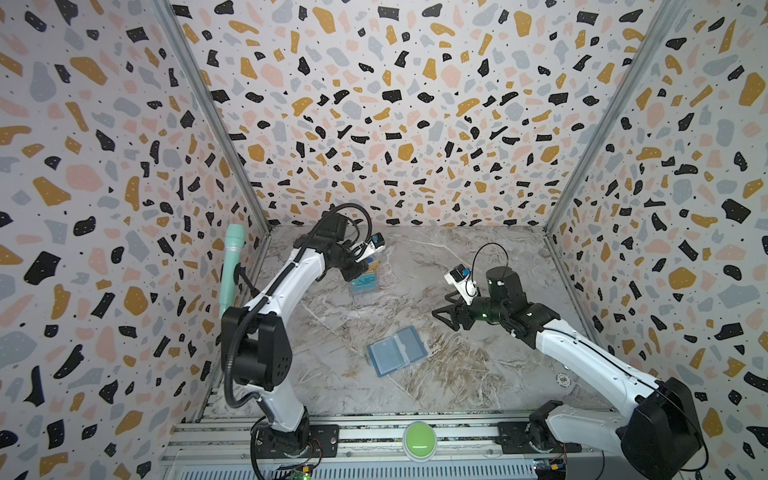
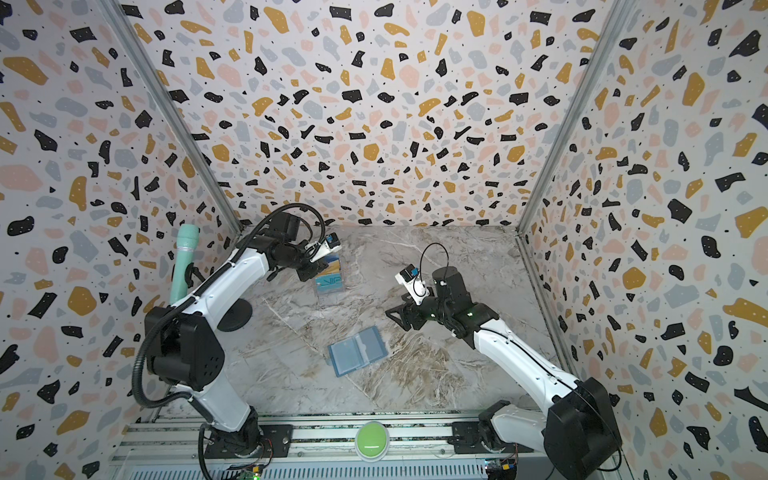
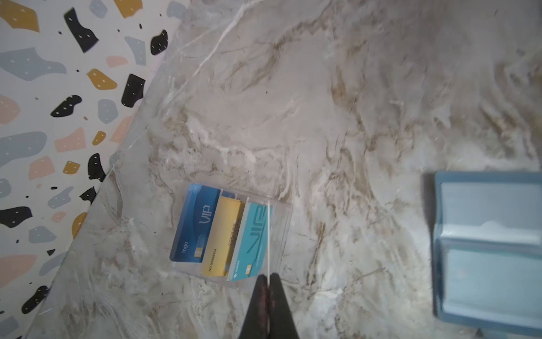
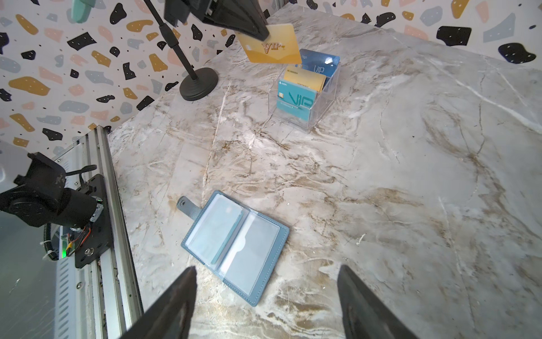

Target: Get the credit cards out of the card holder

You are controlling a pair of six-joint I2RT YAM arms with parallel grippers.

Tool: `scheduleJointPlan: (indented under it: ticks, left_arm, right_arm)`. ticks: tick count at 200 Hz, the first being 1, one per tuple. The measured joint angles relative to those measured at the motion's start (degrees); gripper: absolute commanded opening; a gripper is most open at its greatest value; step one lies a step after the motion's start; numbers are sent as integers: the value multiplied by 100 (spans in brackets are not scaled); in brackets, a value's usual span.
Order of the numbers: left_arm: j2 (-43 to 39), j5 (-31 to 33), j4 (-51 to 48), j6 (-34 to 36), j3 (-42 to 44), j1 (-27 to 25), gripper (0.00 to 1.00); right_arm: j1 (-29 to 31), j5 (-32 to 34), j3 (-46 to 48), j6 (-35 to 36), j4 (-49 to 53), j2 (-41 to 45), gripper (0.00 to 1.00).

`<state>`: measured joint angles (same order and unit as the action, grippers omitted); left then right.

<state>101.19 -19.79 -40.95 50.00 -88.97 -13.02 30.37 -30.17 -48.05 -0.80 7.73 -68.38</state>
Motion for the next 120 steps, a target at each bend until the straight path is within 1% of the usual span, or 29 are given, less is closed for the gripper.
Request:
scheduleJointPlan:
  ticks: [24,51,84,120]
  left_arm:
    - [411,-90,-313,732,-177,177,0]
    - [872,-203,-551,1211,-656,308,0]
    - [1294,-273,-575,1519,-1130,374,0]
    - [1637,-376,-577,1696,-1320,402,0]
  right_arm:
    - [0,35,44,-22,-17,-2,76]
    - [0,74,44,-24,-50,-17,76]
    - [0,127,44,-24,-50,-44,76]
    - [0,136,55,-22,-55,-83,76]
